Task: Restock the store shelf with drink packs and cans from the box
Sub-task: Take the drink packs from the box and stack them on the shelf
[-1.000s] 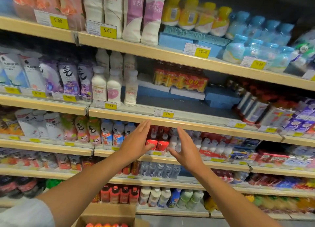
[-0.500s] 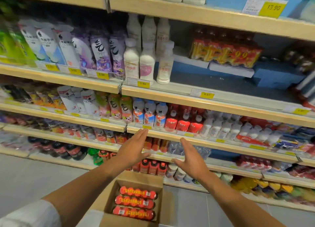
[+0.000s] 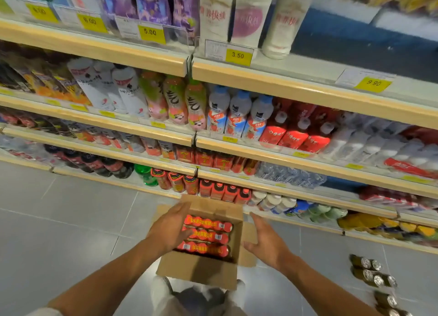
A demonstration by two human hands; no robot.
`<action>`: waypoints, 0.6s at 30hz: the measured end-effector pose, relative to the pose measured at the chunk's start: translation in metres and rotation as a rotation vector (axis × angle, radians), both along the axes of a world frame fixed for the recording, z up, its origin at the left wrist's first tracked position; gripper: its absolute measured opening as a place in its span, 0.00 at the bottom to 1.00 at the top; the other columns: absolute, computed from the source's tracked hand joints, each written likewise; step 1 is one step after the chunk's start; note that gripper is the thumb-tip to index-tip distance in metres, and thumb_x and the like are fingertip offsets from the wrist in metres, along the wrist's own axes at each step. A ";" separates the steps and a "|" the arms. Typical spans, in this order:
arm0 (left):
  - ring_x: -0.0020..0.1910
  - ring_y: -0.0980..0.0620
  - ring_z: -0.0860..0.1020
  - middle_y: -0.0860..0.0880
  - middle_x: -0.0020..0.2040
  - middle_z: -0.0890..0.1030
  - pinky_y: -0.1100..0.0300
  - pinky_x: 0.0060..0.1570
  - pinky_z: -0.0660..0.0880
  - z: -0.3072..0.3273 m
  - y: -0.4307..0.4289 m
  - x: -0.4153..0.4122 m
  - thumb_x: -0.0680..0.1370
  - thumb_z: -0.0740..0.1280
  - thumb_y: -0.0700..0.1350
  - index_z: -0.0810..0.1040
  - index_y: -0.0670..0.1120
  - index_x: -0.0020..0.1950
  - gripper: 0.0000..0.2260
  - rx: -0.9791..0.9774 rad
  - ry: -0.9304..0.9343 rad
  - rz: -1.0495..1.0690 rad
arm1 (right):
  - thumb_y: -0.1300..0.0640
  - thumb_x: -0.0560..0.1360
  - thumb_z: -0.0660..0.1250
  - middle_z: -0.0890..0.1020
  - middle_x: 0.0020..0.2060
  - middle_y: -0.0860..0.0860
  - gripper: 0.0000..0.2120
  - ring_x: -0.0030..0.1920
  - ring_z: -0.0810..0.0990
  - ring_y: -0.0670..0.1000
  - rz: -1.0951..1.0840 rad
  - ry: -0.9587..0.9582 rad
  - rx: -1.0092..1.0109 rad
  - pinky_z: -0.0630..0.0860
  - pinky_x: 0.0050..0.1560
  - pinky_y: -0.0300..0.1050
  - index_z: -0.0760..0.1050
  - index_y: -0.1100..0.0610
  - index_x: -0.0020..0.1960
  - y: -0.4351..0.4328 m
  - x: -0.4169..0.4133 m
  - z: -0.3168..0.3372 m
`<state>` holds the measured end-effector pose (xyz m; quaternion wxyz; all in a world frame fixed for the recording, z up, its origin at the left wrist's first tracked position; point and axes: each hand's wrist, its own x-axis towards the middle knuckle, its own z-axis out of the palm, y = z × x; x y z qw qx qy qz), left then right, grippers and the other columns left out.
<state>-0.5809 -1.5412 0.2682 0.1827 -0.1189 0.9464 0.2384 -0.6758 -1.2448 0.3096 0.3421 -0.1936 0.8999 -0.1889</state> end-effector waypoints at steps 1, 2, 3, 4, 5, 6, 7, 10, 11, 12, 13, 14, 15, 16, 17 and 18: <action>0.69 0.53 0.72 0.56 0.74 0.68 0.55 0.62 0.76 -0.018 -0.003 0.003 0.73 0.68 0.65 0.54 0.60 0.77 0.37 0.007 -0.014 -0.005 | 0.47 0.75 0.71 0.63 0.77 0.49 0.41 0.75 0.65 0.51 -0.013 -0.026 0.001 0.62 0.69 0.37 0.53 0.52 0.80 -0.003 0.003 -0.014; 0.67 0.53 0.73 0.57 0.72 0.70 0.56 0.60 0.76 -0.030 -0.006 0.004 0.73 0.67 0.65 0.55 0.61 0.76 0.36 0.012 -0.012 -0.012 | 0.46 0.75 0.72 0.65 0.76 0.49 0.41 0.74 0.68 0.51 -0.040 -0.055 -0.002 0.65 0.69 0.37 0.54 0.50 0.80 -0.006 0.005 -0.028; 0.65 0.54 0.74 0.58 0.70 0.72 0.56 0.58 0.77 -0.047 -0.009 0.005 0.73 0.66 0.66 0.57 0.62 0.75 0.33 0.025 -0.038 -0.005 | 0.45 0.74 0.73 0.66 0.75 0.48 0.42 0.73 0.69 0.51 -0.055 -0.089 0.009 0.67 0.69 0.39 0.53 0.47 0.79 -0.010 0.007 -0.044; 0.62 0.54 0.76 0.59 0.67 0.74 0.57 0.57 0.78 -0.064 -0.011 0.009 0.73 0.65 0.66 0.60 0.62 0.73 0.31 0.032 -0.046 0.007 | 0.44 0.73 0.73 0.67 0.74 0.47 0.42 0.72 0.70 0.51 -0.069 -0.129 0.023 0.68 0.69 0.40 0.53 0.46 0.79 -0.012 0.010 -0.061; 0.60 0.55 0.77 0.60 0.65 0.76 0.57 0.55 0.78 -0.078 -0.013 0.010 0.74 0.64 0.66 0.63 0.63 0.71 0.27 0.040 -0.075 0.027 | 0.46 0.74 0.73 0.68 0.72 0.46 0.41 0.71 0.71 0.49 -0.075 -0.156 0.041 0.67 0.69 0.37 0.53 0.47 0.79 -0.016 0.012 -0.077; 0.58 0.56 0.78 0.60 0.63 0.77 0.58 0.54 0.78 -0.102 -0.016 0.012 0.74 0.63 0.66 0.66 0.64 0.68 0.23 0.029 -0.088 0.034 | 0.47 0.75 0.71 0.69 0.70 0.46 0.38 0.69 0.71 0.47 -0.086 -0.189 0.047 0.66 0.67 0.31 0.55 0.48 0.78 -0.019 0.015 -0.099; 0.56 0.57 0.78 0.61 0.62 0.78 0.59 0.53 0.79 -0.115 -0.019 0.012 0.75 0.61 0.66 0.68 0.64 0.66 0.21 0.016 -0.111 0.047 | 0.47 0.76 0.70 0.69 0.69 0.44 0.35 0.67 0.71 0.45 -0.089 -0.205 0.048 0.65 0.65 0.28 0.56 0.46 0.77 -0.023 0.018 -0.115; 0.56 0.57 0.78 0.61 0.60 0.79 0.61 0.52 0.78 -0.171 -0.031 0.007 0.77 0.61 0.61 0.72 0.63 0.64 0.16 -0.003 -0.158 0.046 | 0.44 0.75 0.66 0.71 0.66 0.44 0.27 0.65 0.72 0.48 -0.067 -0.266 0.026 0.69 0.67 0.41 0.57 0.32 0.67 -0.032 0.016 -0.179; 0.57 0.56 0.78 0.59 0.60 0.79 0.61 0.53 0.78 -0.188 -0.034 0.005 0.77 0.62 0.59 0.73 0.62 0.64 0.15 -0.013 -0.186 0.014 | 0.45 0.76 0.65 0.70 0.63 0.42 0.25 0.64 0.72 0.47 -0.063 -0.281 0.028 0.69 0.66 0.41 0.58 0.33 0.68 -0.034 0.016 -0.197; 0.58 0.54 0.78 0.58 0.61 0.80 0.60 0.54 0.78 -0.204 -0.035 0.007 0.77 0.62 0.58 0.74 0.60 0.64 0.15 -0.008 -0.201 -0.006 | 0.47 0.78 0.65 0.70 0.61 0.40 0.22 0.61 0.71 0.45 -0.080 -0.320 0.029 0.68 0.65 0.39 0.61 0.37 0.69 -0.037 0.016 -0.214; 0.58 0.54 0.79 0.58 0.61 0.80 0.59 0.56 0.77 -0.221 -0.037 0.009 0.77 0.62 0.56 0.75 0.60 0.63 0.15 -0.002 -0.250 -0.022 | 0.50 0.79 0.64 0.71 0.60 0.40 0.20 0.59 0.72 0.44 -0.086 -0.326 0.049 0.68 0.65 0.38 0.66 0.40 0.69 -0.040 0.018 -0.235; 0.59 0.54 0.79 0.57 0.62 0.80 0.58 0.57 0.77 -0.235 -0.038 0.009 0.76 0.62 0.55 0.75 0.60 0.64 0.16 0.001 -0.264 -0.047 | 0.51 0.79 0.63 0.75 0.60 0.41 0.18 0.57 0.74 0.44 -0.112 -0.339 0.057 0.71 0.65 0.40 0.70 0.41 0.67 -0.039 0.020 -0.259; 0.60 0.53 0.78 0.57 0.63 0.79 0.58 0.59 0.76 -0.258 -0.038 0.012 0.76 0.62 0.54 0.75 0.60 0.65 0.18 0.015 -0.298 -0.061 | 0.50 0.78 0.63 0.78 0.60 0.43 0.17 0.56 0.77 0.45 -0.109 -0.351 0.089 0.75 0.64 0.43 0.72 0.41 0.66 -0.036 0.023 -0.291; 0.61 0.52 0.78 0.56 0.64 0.78 0.58 0.60 0.75 -0.277 -0.036 0.018 0.76 0.62 0.52 0.73 0.59 0.67 0.19 0.017 -0.322 -0.087 | 0.49 0.77 0.62 0.80 0.59 0.44 0.16 0.56 0.79 0.48 -0.109 -0.346 0.097 0.78 0.61 0.46 0.73 0.40 0.65 -0.035 0.024 -0.313; 0.62 0.51 0.77 0.54 0.65 0.78 0.59 0.61 0.75 -0.289 -0.033 0.021 0.77 0.61 0.52 0.71 0.58 0.69 0.20 0.024 -0.324 -0.094 | 0.49 0.77 0.62 0.80 0.59 0.46 0.16 0.57 0.80 0.50 -0.099 -0.338 0.116 0.78 0.60 0.48 0.73 0.41 0.64 -0.035 0.026 -0.328; 0.62 0.51 0.77 0.53 0.66 0.77 0.60 0.60 0.74 -0.302 -0.032 0.022 0.79 0.59 0.52 0.69 0.57 0.71 0.20 0.004 -0.373 -0.162 | 0.51 0.78 0.61 0.80 0.59 0.48 0.16 0.59 0.80 0.53 -0.091 -0.321 0.129 0.78 0.59 0.47 0.74 0.42 0.64 -0.035 0.026 -0.346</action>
